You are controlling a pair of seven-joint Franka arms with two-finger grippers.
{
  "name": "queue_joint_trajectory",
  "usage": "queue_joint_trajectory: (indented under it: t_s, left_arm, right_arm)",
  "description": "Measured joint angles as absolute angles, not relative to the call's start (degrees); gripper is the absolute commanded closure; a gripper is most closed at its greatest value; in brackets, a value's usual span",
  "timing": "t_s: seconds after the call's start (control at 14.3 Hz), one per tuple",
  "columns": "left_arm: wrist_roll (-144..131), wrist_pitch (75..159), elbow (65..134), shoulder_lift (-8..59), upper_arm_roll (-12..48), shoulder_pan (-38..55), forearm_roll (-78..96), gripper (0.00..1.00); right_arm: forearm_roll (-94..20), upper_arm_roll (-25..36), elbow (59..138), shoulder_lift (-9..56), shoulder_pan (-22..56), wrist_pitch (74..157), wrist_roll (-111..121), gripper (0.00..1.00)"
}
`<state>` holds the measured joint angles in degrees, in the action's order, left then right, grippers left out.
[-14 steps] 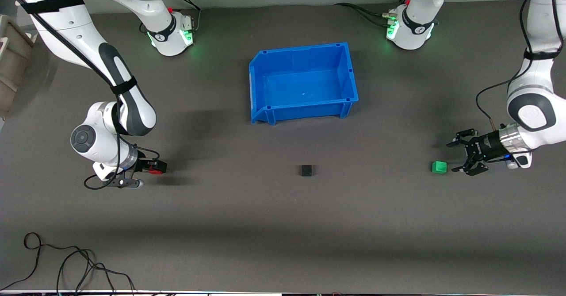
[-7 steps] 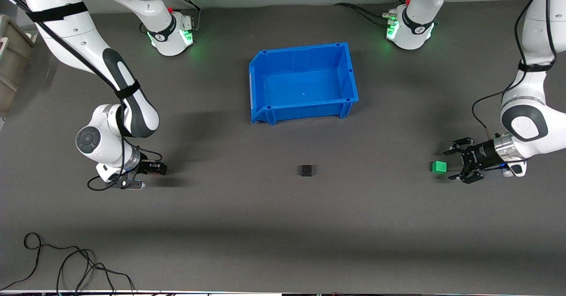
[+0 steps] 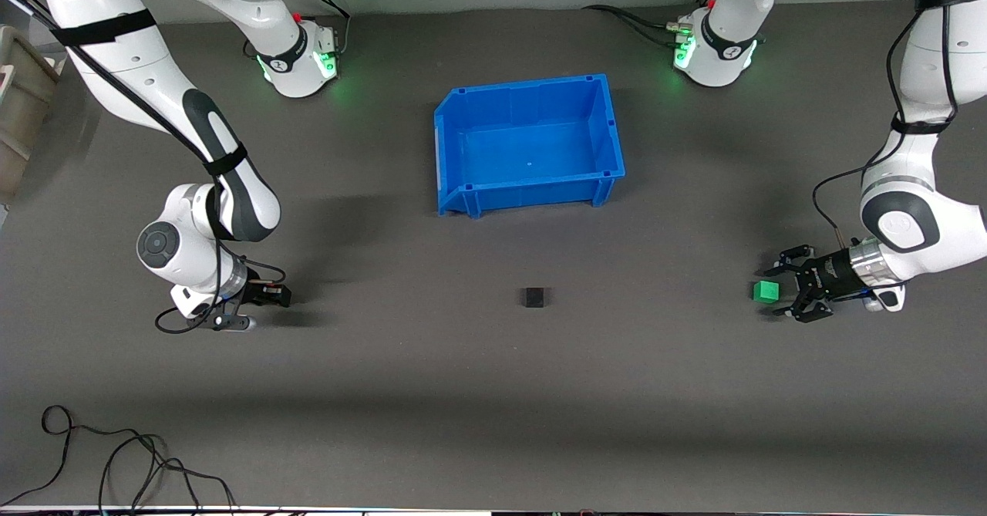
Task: Attach green and red cubes to black cube
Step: 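Close the right gripper on the red cube while the left gripper grasps green, then carry the red and green cubes toward the black cube with both grippers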
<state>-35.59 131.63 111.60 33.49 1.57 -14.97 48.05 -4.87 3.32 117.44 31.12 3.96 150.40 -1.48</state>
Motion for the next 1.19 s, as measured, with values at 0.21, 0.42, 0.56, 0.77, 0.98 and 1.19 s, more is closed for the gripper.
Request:
queue_joint_trajectory:
  t_s: [0.21,0.42,0.56,0.77,0.98,1.19]
  left_arm:
    - [-35.60,131.63,111.16,33.49,1.58,-14.90,48.10,0.85]
    - [-35.95,131.51,109.63,33.46,1.64,-14.83,48.11,0.86]
    - [-36.72,131.47,108.79,33.30,1.64,-14.81,48.10,0.86]
    - [-40.80,130.35,106.88,32.98,1.83,-13.46,47.78,0.85]
    - [-45.85,128.17,104.68,32.94,2.15,-9.07,47.73,0.86]
    - [-50.27,128.11,104.43,32.98,2.84,-2.77,47.90,0.86]
  right_arm:
    - [-4.87,3.42,117.33,31.10,3.94,150.45,-1.48,0.68]
    - [-4.89,3.48,117.28,31.05,3.93,150.44,-1.50,1.00]
    - [-4.89,3.48,117.27,31.03,3.94,150.44,-1.50,1.00]
    - [-5.03,3.17,116.94,31.03,4.05,150.58,-2.66,1.00]
    - [-5.24,2.90,116.09,31.02,5.58,150.59,-10.70,1.00]
    - [-5.61,2.77,114.14,31.03,9.78,150.56,-29.45,1.00]
